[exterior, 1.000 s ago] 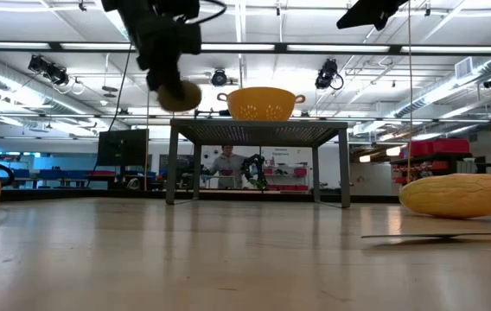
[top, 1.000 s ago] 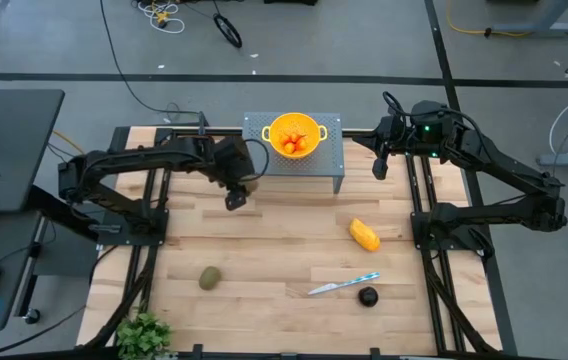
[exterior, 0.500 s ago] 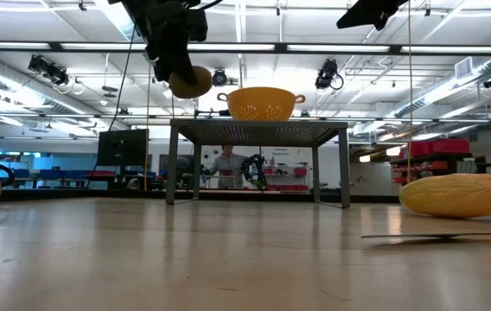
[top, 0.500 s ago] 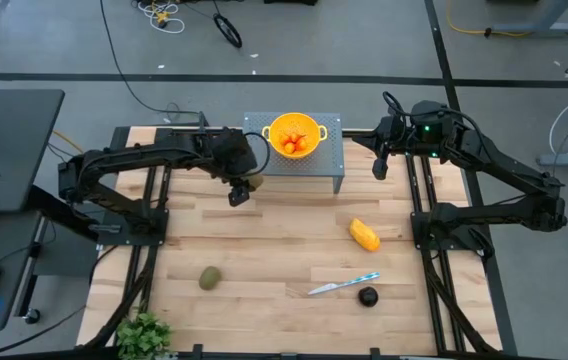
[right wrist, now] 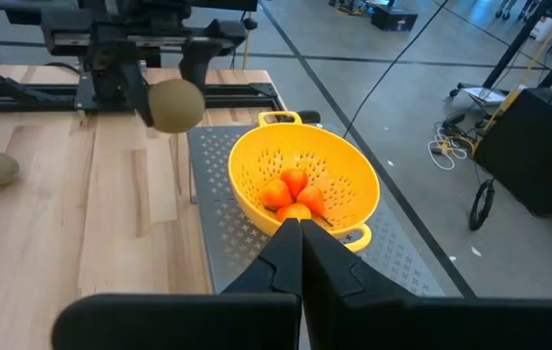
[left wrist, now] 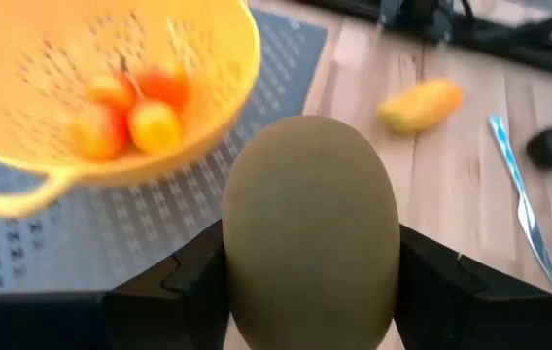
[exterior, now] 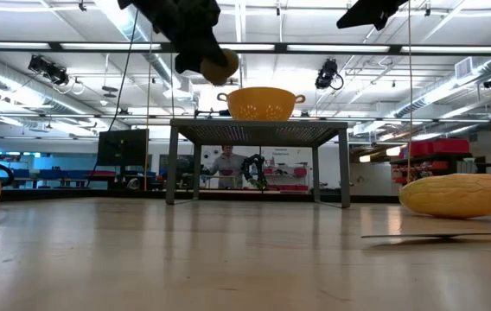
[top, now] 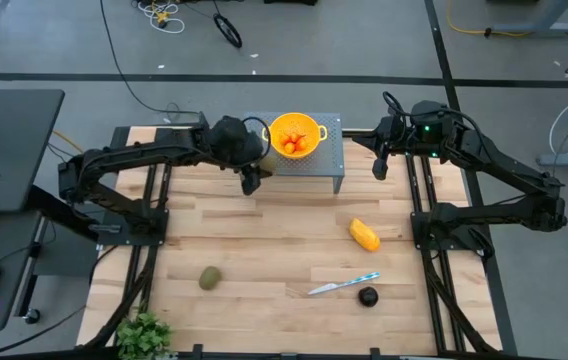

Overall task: Pick & Place Fruit
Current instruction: Put the brown kiwi into the yellow strainer bowl on the shelf

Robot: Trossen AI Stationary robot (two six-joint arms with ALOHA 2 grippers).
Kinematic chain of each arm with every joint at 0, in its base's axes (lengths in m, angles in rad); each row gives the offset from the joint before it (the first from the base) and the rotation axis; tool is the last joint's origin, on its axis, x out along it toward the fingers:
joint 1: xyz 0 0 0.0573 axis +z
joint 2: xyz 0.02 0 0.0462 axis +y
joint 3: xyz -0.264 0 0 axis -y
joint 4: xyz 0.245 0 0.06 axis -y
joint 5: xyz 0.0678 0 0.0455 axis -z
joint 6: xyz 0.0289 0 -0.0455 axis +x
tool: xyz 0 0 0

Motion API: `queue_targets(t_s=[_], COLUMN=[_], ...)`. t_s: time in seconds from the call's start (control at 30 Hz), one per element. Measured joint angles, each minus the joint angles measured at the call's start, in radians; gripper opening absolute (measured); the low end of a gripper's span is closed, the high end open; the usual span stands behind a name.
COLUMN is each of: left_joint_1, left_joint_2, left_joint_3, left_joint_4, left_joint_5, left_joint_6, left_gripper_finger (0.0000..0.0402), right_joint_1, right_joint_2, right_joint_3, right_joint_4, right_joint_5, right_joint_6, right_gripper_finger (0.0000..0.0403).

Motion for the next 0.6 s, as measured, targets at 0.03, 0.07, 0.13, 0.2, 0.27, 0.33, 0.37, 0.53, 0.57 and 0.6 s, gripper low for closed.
queue_targets(t_s=[0.03,0.07,0.13,0.2,0.27,0.33,0.37,0.53,0.57,0.6], left_joint_1=[0.004,0.008,0.015,0.017,0.017,0.017,0.017,0.017,0.017,0.017], left_joint_2=[0.0,0.0,0.0,0.0,0.0,0.0,0.0,0.0,0.0,0.0], left_joint_3=[0.0,0.0,0.0,0.0,0.0,0.0,0.0,0.025,0.04,0.058], left_joint_4=[0.009,0.011,0.011,0.011,0.01,0.01,0.01,-0.015,-0.022,-0.031], left_joint_5=[0.0,0.002,0.008,0.014,0.014,0.014,0.014,0.023,0.025,0.025], left_joint_6=[0.0,-0.001,-0.002,-0.003,-0.003,-0.004,-0.004,-0.029,-0.03,-0.03], left_gripper_finger=[0.0221,0.0221,0.0221,0.0222,0.0222,0.0221,0.0221,0.0222,0.0222,0.0222], right_joint_1=[0.0,0.0,0.0,0.0,0.0,0.0,0.0,0.0,0.0,0.0], right_joint_2=[0.0,0.0,0.0,0.0,0.0,0.0,0.0,0.0,0.0,0.0], right_joint_3=[0.0,0.0,0.0,0.0,0.0,0.0,0.0,0.0,0.0,0.0], right_joint_4=[0.0,0.0,0.0,0.0,0.0,0.0,0.0,0.0,0.0,0.0], right_joint_5=[0.0,0.0,0.0,0.0,0.001,0.004,0.004,0.004,0.004,0.004], right_joint_6=[0.0,0.0,0.0,0.0,0.0,0.0,0.0,0.0,0.0,0.0], right_gripper_finger=[0.0,0.0,0.0,0.0,0.0,0.0,0.0,0.0,0.0,0.0])
